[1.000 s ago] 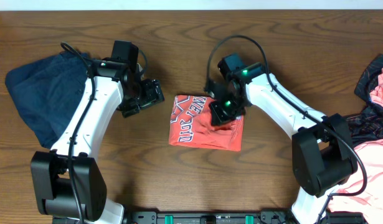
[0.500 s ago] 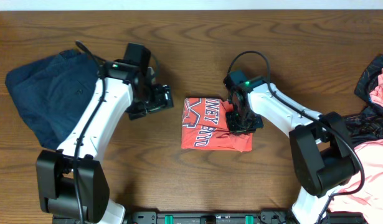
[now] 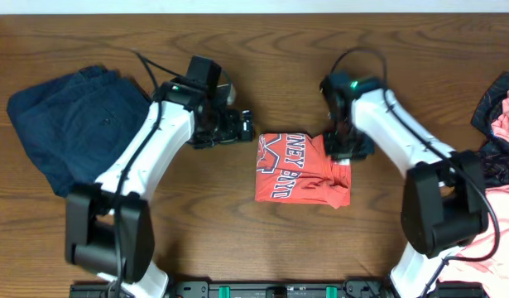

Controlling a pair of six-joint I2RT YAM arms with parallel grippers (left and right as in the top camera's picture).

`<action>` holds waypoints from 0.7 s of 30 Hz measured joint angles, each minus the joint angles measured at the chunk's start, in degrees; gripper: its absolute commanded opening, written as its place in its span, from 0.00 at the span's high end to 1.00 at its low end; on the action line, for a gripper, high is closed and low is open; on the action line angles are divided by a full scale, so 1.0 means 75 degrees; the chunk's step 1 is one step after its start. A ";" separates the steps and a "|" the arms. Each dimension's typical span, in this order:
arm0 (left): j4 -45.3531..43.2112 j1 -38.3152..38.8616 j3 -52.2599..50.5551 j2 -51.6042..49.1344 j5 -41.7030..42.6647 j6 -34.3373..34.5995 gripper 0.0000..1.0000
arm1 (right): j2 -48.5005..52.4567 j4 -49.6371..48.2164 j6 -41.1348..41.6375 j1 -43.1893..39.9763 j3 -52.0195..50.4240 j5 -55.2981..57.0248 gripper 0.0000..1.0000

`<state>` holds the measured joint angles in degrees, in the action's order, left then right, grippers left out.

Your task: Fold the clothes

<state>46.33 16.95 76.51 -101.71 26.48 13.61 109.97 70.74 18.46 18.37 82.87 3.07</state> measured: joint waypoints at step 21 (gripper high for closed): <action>-0.1985 0.0624 0.0003 -0.2396 0.3217 -0.0860 0.09 | -0.0487 0.1049 -0.0344 -0.0154 0.0991 0.0114 0.65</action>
<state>31.44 21.63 76.53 -119.68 50.61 7.16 106.32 78.61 15.88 17.21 90.30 3.92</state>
